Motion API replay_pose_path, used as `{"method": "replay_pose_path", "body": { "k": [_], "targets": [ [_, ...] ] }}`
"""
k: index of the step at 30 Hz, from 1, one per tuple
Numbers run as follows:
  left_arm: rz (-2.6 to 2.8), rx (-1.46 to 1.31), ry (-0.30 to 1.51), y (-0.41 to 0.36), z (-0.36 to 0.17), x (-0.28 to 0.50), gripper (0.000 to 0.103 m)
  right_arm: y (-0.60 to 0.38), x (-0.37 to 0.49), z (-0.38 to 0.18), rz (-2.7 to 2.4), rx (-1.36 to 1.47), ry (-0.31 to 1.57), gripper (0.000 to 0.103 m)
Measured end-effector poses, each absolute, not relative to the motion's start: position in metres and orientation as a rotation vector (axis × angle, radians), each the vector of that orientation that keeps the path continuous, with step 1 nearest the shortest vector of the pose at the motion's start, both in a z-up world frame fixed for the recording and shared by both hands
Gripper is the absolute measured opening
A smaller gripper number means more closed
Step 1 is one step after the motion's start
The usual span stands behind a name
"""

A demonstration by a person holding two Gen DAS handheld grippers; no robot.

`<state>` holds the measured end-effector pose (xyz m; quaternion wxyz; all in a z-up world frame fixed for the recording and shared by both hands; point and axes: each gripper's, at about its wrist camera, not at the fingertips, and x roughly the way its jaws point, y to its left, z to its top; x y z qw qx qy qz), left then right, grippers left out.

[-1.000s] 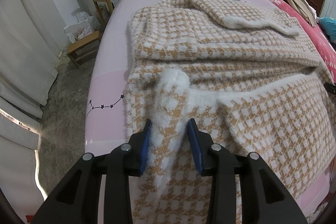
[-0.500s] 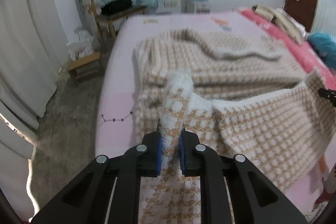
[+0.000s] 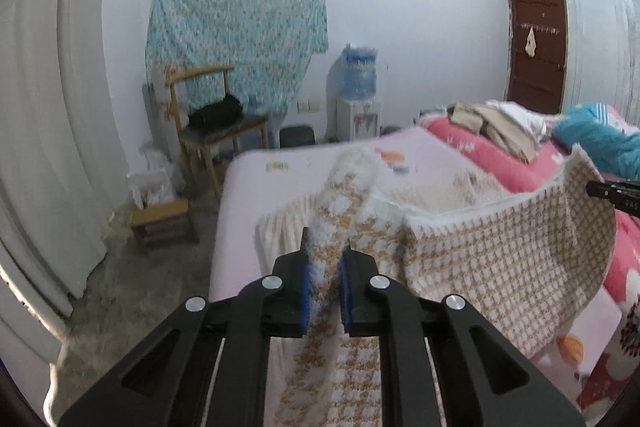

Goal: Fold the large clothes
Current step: 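Lift the held strip up off the coat with both grippers, then fold the strip over the coat and open both grippers to release it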

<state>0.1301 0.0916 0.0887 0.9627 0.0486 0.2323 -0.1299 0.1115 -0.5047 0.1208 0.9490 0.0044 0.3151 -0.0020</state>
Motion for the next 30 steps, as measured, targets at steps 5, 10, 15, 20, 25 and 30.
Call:
{"method": "replay_pose_path", "body": {
  "k": [5,10,15,20,25,30],
  "targets": [
    [-0.253,0.088,0.429,0.090,0.106,0.176,0.011,-0.510,0.158,0.142,0.018,-0.006,0.576,0.005],
    [-0.247,0.058,0.455,0.088,0.111,0.248,0.011,-0.515,0.230,0.147,0.045,-0.011,0.555,0.005],
    [-0.245,0.076,0.565,0.073,0.081,0.327,0.011,-0.517,0.316,0.113,0.064,-0.006,0.648,0.005],
    [-0.243,0.033,0.777,0.074,0.024,0.394,0.012,-0.525,0.376,0.045,0.103,0.030,0.834,0.007],
    [-0.280,-0.152,0.949,0.099,-0.018,0.423,0.021,-0.544,0.391,0.011,0.120,0.106,0.912,0.038],
    [-0.272,-0.453,0.900,0.154,-0.013,0.420,0.031,-0.591,0.391,0.011,0.191,0.379,0.915,0.052]
  ]
}}
